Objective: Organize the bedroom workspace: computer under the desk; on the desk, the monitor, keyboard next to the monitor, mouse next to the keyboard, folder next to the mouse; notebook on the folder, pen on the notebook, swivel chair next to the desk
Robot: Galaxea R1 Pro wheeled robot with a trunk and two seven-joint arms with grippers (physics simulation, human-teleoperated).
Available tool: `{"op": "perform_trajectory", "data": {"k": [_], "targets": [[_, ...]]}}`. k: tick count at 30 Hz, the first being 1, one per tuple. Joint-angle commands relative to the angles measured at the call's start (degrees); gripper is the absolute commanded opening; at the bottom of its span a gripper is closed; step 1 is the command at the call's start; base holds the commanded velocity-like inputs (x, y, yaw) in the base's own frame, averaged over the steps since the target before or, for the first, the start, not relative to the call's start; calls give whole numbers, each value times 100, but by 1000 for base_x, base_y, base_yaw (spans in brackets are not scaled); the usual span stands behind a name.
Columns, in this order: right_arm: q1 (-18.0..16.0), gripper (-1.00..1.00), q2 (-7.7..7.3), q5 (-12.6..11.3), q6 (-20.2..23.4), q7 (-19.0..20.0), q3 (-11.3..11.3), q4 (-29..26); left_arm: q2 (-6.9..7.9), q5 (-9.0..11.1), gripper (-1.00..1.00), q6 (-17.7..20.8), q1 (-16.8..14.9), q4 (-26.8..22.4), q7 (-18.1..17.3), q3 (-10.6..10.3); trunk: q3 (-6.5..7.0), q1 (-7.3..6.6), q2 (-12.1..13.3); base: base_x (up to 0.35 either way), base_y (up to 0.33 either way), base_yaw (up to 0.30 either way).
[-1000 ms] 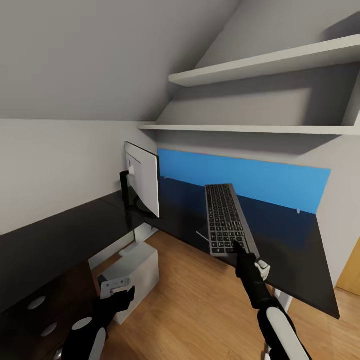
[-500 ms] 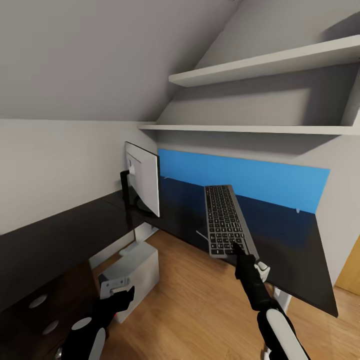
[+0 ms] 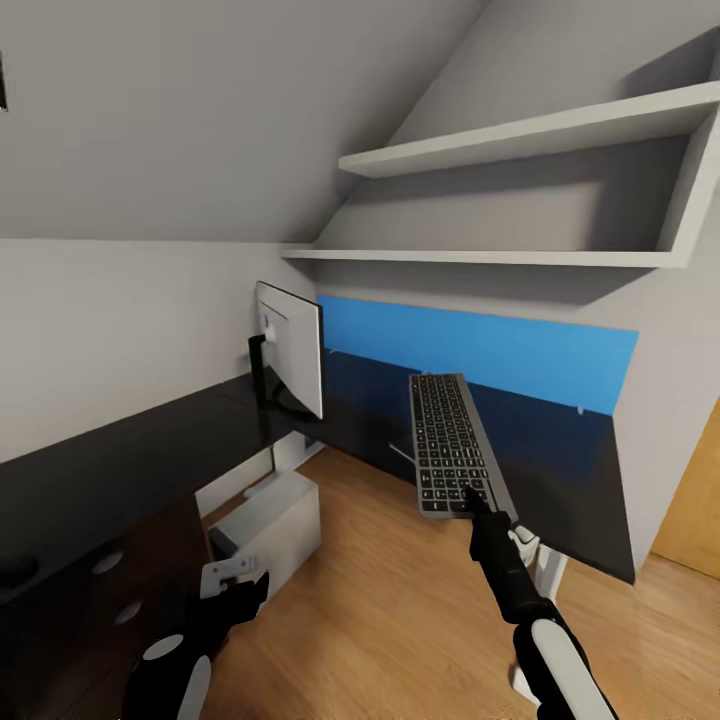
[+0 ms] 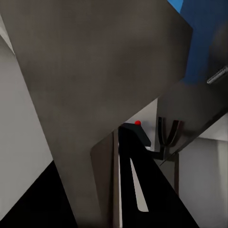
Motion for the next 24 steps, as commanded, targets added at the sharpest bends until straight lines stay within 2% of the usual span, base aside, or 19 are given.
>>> {"op": "perform_trajectory", "data": {"k": [1, 24], "targets": [[-3, -100, 0, -68, 4, 37, 0, 2, -3, 44, 100, 27, -4, -7, 32, 2, -6, -1, -3, -48, 0, 0], [-4, -100, -8, -57, -12, 2, -21, 2, -3, 52, 100, 27, -4, -7, 32, 2, -6, -1, -3, -179, 0, 0]]}}
